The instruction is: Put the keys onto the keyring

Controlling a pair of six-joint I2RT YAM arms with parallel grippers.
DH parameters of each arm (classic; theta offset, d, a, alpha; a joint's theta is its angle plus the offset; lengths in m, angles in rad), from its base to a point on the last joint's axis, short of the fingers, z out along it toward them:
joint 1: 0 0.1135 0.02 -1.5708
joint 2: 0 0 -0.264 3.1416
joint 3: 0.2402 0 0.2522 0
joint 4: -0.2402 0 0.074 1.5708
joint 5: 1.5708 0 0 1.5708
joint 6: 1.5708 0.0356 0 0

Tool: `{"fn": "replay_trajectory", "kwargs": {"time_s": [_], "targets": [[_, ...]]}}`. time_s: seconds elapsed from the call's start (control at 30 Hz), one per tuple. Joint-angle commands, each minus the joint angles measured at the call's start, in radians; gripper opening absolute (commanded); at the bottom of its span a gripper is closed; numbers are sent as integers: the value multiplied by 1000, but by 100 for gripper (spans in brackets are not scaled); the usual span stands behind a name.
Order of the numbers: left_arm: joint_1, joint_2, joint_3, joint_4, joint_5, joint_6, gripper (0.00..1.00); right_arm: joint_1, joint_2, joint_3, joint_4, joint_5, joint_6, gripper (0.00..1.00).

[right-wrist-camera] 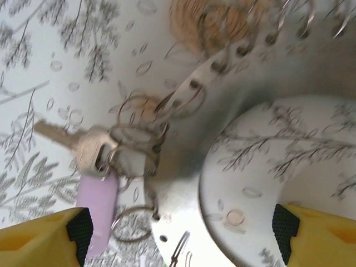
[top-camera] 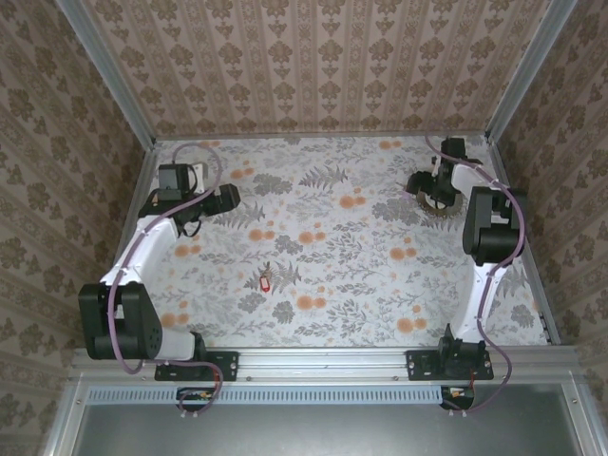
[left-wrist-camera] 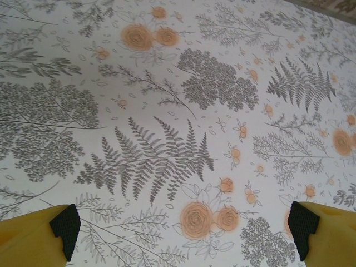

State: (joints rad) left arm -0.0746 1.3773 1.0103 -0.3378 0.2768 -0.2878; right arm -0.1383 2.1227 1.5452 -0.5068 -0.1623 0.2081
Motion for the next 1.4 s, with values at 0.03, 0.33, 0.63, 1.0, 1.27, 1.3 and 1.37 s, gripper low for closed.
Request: {"fn": "replay_trajectory", "kwargs": {"time_s": [0.03, 0.33, 0.63, 1.0, 1.27, 1.3, 1.37], "targets": [[-14, -12, 25, -39, -9, 9, 100, 64, -56, -45, -116, -89, -20, 87], [-18, -41, -31, 74, 73, -76, 100, 221, -46, -79, -193, -140, -92, 85], [-7, -15, -18, 47, 84, -148, 100, 501, -91, -108, -168, -232, 29, 85], [-1, -3, -12, 31, 97, -162, 100, 833, -33, 1, 34, -316, 258, 84], [-1, 4, -13, 31, 110, -161, 100, 876, -202, -100, 81, -144, 186, 82], [-1, 8, -11, 33, 115, -160, 100, 876, -249, -134, 73, -99, 143, 82], [-2, 12, -11, 33, 120, -148, 100, 876, -331, -199, 42, -9, 55, 78]]}}
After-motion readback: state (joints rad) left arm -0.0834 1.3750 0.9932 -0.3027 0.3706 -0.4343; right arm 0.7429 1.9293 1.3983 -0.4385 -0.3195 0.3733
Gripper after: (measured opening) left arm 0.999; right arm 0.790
